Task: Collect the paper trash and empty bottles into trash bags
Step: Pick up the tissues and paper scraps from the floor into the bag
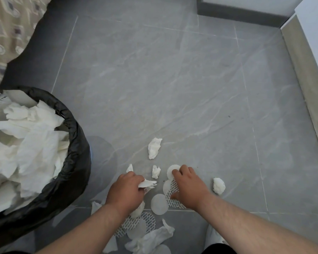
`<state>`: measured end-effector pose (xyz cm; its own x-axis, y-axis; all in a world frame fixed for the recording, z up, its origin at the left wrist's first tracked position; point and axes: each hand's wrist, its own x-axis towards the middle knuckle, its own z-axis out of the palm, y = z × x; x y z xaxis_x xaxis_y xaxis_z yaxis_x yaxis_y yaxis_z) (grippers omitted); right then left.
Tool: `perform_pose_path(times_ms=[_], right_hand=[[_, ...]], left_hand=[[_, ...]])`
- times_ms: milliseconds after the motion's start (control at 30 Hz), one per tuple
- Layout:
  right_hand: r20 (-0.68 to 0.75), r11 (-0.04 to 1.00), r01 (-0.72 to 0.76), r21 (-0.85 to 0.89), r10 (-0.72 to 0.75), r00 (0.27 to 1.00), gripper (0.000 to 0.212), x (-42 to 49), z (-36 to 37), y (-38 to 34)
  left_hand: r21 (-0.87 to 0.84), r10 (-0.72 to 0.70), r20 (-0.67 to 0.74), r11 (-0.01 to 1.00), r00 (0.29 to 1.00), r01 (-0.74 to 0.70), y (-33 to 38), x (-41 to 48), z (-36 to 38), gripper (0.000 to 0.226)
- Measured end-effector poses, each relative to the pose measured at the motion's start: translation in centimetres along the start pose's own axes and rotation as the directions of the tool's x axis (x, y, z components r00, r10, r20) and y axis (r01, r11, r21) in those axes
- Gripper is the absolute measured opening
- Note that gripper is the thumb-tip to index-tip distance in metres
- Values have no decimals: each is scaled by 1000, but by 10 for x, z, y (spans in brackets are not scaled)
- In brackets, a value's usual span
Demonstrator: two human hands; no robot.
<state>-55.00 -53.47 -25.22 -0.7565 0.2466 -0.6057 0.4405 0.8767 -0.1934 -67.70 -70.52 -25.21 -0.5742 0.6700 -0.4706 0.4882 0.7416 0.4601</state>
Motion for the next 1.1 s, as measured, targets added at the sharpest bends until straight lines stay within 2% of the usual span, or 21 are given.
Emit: perform_pose_path(times_ms=[267,533,633,767,900,1033,1100], right_hand=[[14,999,-33,13,32,999,57,2,1,1],[105,977,-177,115,165,981,38,5,-35,11],[40,962,-208,177,204,978,27,0,-79,13],[-58,929,-207,306,235,970,30,-20,-149,3],[-180,857,-129,499,248,952,32,-59,-212,-26],[-253,793,-18,609,216,943,29,-102,-260,-79],[-285,758,49,650,184,941,27,-122,-277,-111]], left_hand=[[-42,20,-31,999,999,-21,11,4,-7,11],[-113,49,-52,992,997,-55,34,6,-36,27],[-163,31,-105,985,994,-48,48,1,-64,27],[-244,20,-167,968,986,-61,65,-10,-117,17],[-226,66,-241,966,968,-122,81,-42,-179,24],[-218,90,-342,961,935,-172,86,-93,-241,19],[-215,95,-360,960,928,-181,81,-120,-275,30]])
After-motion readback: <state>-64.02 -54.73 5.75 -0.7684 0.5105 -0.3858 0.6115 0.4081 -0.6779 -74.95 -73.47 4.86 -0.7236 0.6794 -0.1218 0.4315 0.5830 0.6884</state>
